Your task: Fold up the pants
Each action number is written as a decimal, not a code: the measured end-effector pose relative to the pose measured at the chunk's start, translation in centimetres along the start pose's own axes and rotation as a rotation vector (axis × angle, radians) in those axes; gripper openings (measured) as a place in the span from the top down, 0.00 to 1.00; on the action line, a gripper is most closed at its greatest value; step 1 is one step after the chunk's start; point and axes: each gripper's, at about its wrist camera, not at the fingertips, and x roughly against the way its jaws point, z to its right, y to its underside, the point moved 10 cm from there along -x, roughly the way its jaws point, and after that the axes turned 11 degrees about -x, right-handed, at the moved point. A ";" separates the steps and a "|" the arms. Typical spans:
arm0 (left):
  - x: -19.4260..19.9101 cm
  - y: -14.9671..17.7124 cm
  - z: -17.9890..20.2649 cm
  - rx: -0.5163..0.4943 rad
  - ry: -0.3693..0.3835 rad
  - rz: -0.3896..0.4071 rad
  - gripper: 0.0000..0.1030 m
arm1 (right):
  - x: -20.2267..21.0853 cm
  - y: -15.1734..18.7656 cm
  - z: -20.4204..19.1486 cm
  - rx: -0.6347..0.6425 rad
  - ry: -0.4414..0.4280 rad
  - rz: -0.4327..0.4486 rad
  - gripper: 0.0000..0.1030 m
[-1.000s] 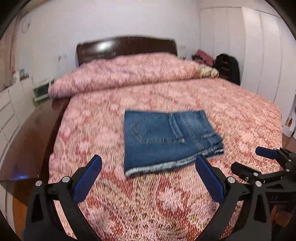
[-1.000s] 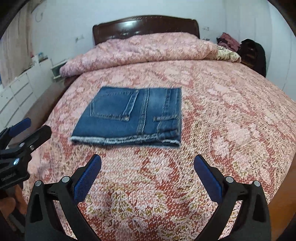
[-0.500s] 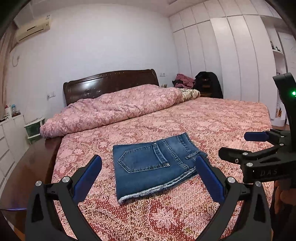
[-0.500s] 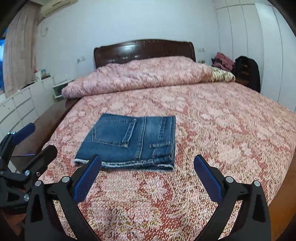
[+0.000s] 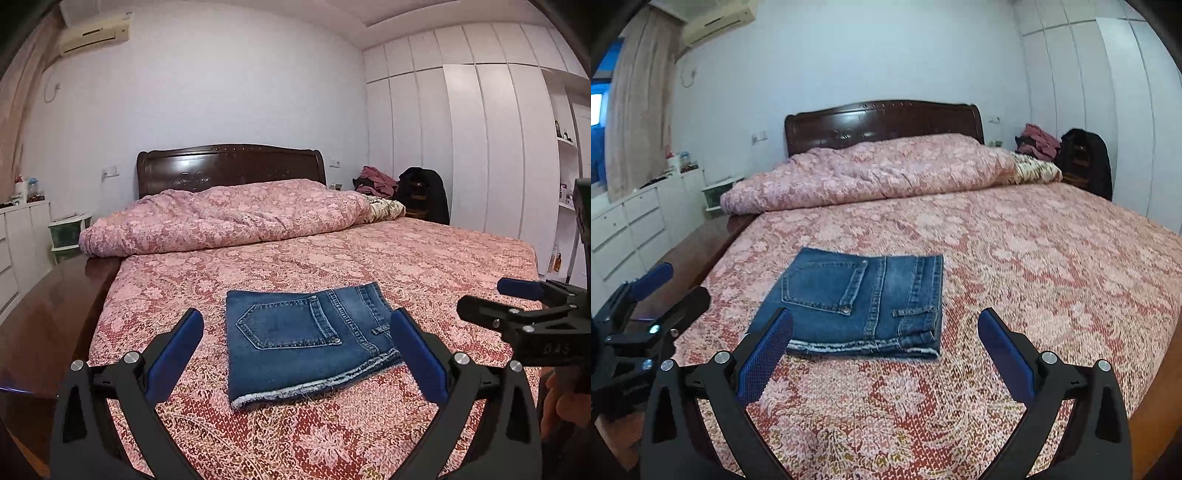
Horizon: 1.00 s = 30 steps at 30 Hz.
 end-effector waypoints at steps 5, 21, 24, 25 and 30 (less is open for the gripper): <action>-0.1 0.1 -0.2 0.008 -0.001 0.004 0.02 | 0.2 0.0 -0.3 0.016 -0.008 0.012 0.04; -0.2 0.2 0.0 -0.004 0.012 0.001 0.02 | -0.1 0.5 -0.2 0.012 -0.009 -0.019 0.04; -0.3 0.3 -0.1 0.000 0.010 -0.006 0.02 | -0.3 0.5 -0.1 0.012 -0.007 -0.023 0.04; -0.3 0.4 -0.2 0.002 0.010 -0.007 0.02 | -0.3 0.5 -0.1 0.009 -0.009 -0.024 0.04; -0.3 0.4 -0.3 0.004 0.008 -0.007 0.02 | -0.3 0.5 0.0 0.006 -0.007 -0.025 0.04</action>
